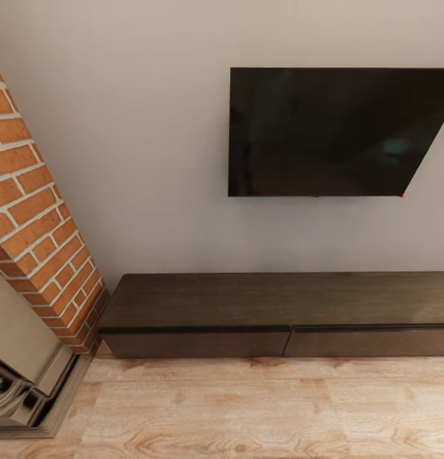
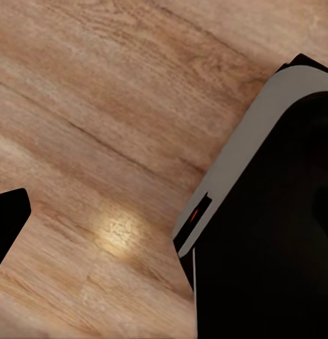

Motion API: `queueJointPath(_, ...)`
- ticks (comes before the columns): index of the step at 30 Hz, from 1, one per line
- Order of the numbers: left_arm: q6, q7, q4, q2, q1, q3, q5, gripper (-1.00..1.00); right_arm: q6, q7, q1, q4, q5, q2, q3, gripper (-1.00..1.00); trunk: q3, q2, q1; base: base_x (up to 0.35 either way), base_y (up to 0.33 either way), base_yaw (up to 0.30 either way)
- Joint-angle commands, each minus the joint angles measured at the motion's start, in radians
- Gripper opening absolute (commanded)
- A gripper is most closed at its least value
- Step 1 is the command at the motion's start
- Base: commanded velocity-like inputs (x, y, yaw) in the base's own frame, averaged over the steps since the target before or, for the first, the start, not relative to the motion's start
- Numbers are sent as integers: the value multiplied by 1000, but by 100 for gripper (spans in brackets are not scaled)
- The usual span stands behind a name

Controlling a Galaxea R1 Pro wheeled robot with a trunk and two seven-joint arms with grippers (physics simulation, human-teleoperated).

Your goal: Place each of the two pumpkins and all three candles from the living room inside a cabinet in the living room (use any cabinet), then make sure every cabinet is closed, and position the cauldron so it is next to a table in the living room.

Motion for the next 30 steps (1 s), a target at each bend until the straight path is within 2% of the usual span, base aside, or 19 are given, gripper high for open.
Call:
queueJointPath(1, 0, 4, -1, -1, 0, -9, 6, 100, -3, 3, -1, 2, -3, 1, 7, 100, 2, 7, -4, 0, 0, 0)
queueJointPath(10, 30, 2, 0, -4, 5, -9, 8, 100, -2, 16, -1, 2, -2, 1, 7, 100, 31, 70, -38, 0, 0, 0)
queueJointPath(14, 90, -21, 0, -4, 10, -9, 8, 100, 0, 78, -1, 2, -3, 1, 7, 100, 43, 98, -54, 0, 0, 0)
queueJointPath(18, 104, -52, -1, -3, 11, -9, 9, 100, 0, 103, -1, 2, -3, 1, 7, 100, 56, 126, -69, 0, 0, 0)
queueJointPath(30, 130, -61, -2, -3, 11, -8, 9, 100, 1, 112, -1, 2, 2, 1, 8, 100, 93, 210, -115, 0, 0, 0)
